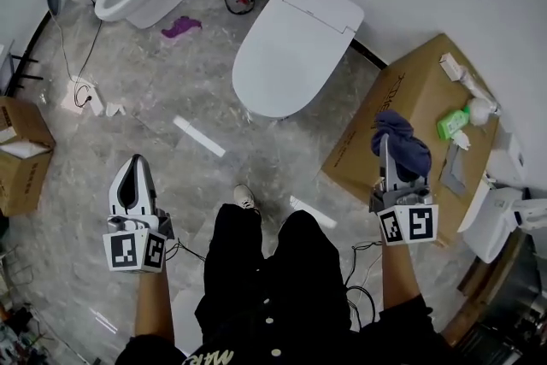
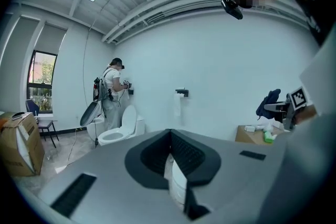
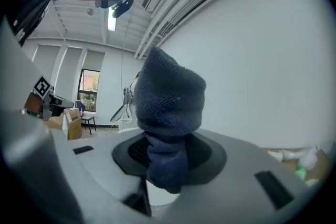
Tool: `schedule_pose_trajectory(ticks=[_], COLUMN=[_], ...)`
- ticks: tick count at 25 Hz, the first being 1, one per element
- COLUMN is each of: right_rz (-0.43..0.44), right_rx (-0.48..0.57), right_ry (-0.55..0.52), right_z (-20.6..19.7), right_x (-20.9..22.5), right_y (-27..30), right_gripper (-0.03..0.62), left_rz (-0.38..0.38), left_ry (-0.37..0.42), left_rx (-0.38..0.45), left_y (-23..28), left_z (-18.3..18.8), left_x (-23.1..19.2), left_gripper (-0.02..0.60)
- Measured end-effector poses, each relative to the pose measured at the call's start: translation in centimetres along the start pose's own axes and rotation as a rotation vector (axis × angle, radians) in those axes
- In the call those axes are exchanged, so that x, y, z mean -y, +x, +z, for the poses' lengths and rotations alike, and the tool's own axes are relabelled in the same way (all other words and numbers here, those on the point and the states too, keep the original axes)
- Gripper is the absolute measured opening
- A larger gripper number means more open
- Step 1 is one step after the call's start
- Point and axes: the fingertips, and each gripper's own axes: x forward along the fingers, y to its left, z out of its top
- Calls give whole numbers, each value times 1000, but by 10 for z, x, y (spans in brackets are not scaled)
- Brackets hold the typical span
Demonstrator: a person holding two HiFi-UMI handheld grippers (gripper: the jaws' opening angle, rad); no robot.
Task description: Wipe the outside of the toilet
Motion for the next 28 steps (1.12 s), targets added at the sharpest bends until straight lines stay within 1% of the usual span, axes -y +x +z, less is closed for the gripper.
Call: schedule_pose_trajectory(ticks=[7,11,14,18,24,28], right_rz=[-10,-9,-20,-46,-67,-96], right_rx=[44,52,57,65,79,104], right_ry=[5,-5,-8,-5,1,-11], right_z=[66,93,109,124,137,147], right_x=[-5,-11,-14,-17,-27,-34], right_y=[-12,-21,-30,-32,-30,-32], right_gripper=[123,123,123,123,123,123], left_rz=[-7,-6,-13,-14,-23,-42], left_ry=[-8,-10,10,21,-1,-33], left_rx=[25,42,50,53,64,85], left_y=[-24,-35,-46,-53,-55,-53], left_z=[56,83,98,108,112,116], left_x=[7,3,1,-7,-16,-22], left_gripper=[11,11,11,11,11,11])
